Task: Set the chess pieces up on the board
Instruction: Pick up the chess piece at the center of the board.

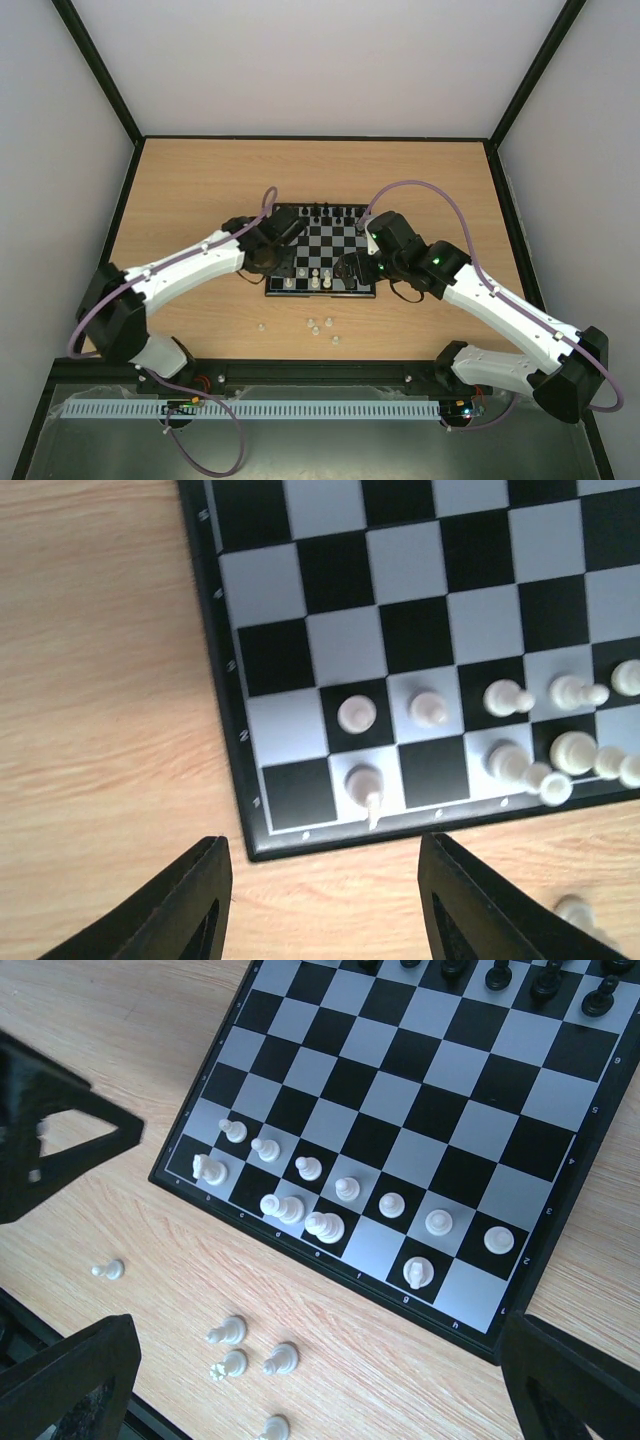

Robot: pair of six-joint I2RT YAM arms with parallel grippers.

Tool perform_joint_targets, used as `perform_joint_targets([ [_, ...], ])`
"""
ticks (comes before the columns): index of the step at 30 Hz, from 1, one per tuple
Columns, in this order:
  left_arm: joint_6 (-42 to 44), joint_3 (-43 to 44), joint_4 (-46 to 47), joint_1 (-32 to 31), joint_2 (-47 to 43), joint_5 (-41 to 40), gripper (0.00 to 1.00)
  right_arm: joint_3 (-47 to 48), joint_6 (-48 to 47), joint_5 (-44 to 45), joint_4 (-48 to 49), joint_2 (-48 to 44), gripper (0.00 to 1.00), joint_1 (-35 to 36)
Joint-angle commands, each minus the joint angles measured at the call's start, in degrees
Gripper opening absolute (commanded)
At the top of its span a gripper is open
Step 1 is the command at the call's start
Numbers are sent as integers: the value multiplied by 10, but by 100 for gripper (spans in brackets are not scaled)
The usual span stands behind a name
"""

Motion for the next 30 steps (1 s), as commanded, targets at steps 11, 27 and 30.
perform_joint_targets([
  [11, -133, -201, -65, -36, -200, 14, 55, -1, -5, -12, -1, 10, 99, 2],
  [27, -198, -250, 29, -145, -114, 51, 53, -3, -3, -9, -4, 10, 99, 5],
  [30, -202, -251, 30, -153, -95, 49, 52, -3, -3, -9, -3, 9, 99, 6],
])
